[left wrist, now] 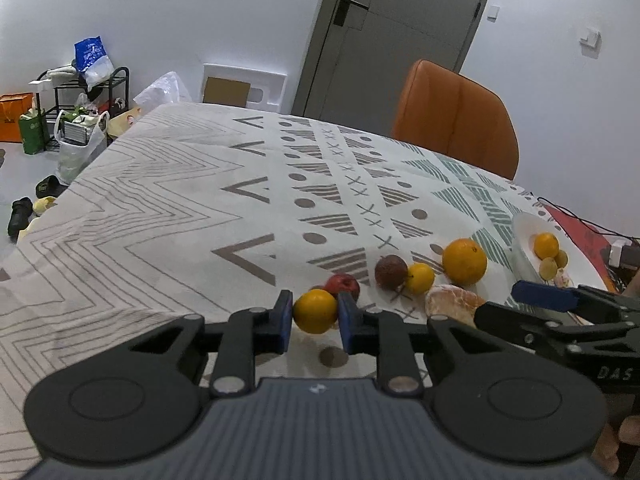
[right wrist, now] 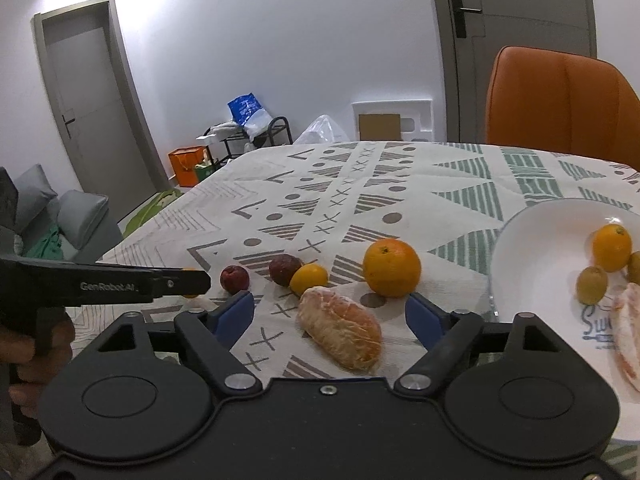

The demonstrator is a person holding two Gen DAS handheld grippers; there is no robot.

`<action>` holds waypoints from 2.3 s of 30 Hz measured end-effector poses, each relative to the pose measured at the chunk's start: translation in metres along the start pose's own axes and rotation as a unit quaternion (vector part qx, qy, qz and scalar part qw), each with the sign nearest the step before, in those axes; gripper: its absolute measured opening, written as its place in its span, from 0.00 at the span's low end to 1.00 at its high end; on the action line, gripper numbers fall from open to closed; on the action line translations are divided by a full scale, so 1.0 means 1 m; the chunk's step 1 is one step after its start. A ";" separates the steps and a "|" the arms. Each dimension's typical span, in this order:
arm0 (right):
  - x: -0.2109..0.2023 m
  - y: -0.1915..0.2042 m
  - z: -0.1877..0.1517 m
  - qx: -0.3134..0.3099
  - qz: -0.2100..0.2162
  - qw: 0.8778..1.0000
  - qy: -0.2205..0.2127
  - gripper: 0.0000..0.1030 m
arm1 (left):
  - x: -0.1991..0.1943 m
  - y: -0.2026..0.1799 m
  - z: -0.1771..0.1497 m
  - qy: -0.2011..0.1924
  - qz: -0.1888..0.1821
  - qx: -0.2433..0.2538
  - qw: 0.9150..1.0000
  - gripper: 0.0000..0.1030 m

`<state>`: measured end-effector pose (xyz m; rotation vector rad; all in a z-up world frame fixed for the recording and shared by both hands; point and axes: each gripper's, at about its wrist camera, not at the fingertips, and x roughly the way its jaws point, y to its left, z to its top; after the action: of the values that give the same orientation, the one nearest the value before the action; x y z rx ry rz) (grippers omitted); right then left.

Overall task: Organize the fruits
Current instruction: 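Grasp a mandarin with the left tool while the right tool grasps a pomelo segment, then carry the mandarin and pomelo segment in both tools over the plate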

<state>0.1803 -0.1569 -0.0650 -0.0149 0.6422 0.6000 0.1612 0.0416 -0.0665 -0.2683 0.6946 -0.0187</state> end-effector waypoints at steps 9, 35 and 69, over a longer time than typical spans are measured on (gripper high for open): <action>0.014 0.006 -0.003 -0.001 0.005 1.000 0.022 0.71 | -0.007 0.012 -0.001 -0.008 0.006 -0.014 1.000 0.22; 0.027 0.029 -0.011 -0.060 -0.018 0.997 0.048 0.37 | -0.013 0.024 -0.005 -0.011 0.011 -0.028 0.999 0.22; -0.066 -0.045 -0.011 0.011 -0.085 0.996 -0.033 0.31 | -0.016 -0.067 0.002 -0.033 -0.045 0.034 0.998 0.22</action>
<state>0.1557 -0.2304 -0.0440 -0.0287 0.5768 0.4279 0.1556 -0.0204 -0.0382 -0.2334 0.6140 -0.1184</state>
